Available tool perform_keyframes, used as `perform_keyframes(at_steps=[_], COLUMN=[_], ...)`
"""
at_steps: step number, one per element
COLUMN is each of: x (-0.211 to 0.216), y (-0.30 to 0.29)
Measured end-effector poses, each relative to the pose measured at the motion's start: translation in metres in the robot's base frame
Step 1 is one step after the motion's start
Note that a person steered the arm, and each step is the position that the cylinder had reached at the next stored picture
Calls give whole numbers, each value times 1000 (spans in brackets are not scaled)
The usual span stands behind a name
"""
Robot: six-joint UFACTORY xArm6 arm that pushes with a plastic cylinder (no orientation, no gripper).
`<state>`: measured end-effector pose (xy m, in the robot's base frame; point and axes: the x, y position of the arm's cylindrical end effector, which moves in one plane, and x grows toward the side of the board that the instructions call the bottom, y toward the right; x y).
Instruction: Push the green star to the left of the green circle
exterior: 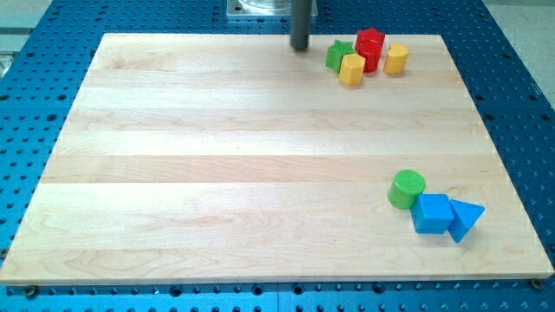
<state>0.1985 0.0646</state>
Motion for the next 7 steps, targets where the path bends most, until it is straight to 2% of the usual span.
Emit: perform_keyframes(at_steps=[2,4,5,6,7], x=[43,122,143,110,90], y=[31,19,18,10,53])
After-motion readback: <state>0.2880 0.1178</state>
